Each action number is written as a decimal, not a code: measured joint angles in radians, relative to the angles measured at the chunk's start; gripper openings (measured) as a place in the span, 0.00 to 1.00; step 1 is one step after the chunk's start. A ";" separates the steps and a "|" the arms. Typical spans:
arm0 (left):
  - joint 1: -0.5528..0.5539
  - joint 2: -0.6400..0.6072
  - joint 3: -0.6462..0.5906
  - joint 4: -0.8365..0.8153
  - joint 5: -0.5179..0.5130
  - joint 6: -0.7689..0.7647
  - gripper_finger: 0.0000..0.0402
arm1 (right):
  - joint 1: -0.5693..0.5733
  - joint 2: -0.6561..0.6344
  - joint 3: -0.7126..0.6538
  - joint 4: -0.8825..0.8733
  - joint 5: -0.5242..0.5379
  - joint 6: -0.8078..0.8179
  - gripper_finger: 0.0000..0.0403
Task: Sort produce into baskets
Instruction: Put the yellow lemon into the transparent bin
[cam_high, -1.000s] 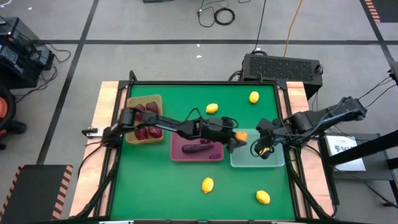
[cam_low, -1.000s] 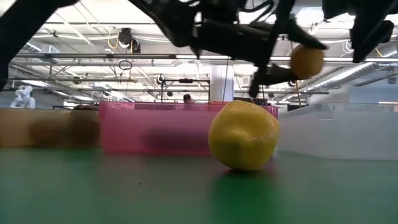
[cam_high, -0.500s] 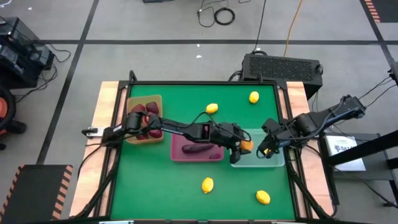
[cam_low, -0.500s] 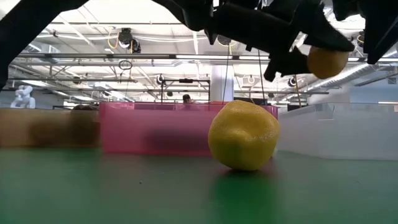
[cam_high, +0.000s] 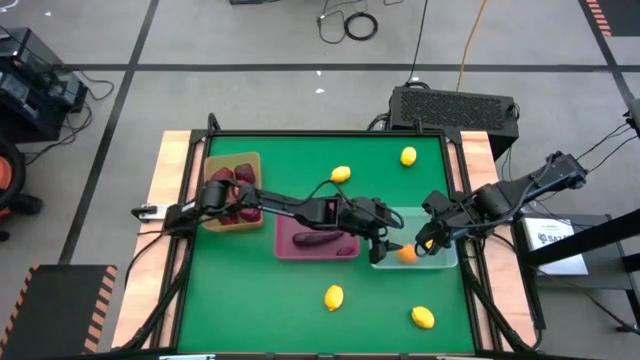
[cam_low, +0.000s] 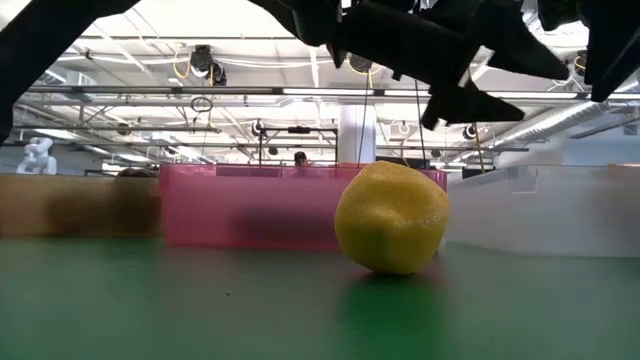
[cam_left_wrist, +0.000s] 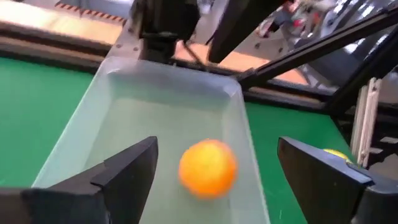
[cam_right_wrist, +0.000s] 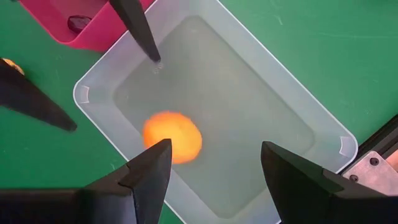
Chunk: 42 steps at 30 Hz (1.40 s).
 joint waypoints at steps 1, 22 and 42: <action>0.002 -0.006 0.000 -0.018 -0.013 0.004 0.84 | 0.000 0.000 0.000 0.000 0.000 0.000 0.59; 0.218 -0.221 0.000 -0.693 -0.312 -0.160 0.84 | -0.001 0.001 0.000 0.024 0.043 -0.011 0.59; 0.341 -0.111 -0.024 -0.710 -0.346 -0.185 0.84 | -0.001 0.001 0.000 0.057 0.074 -0.061 0.59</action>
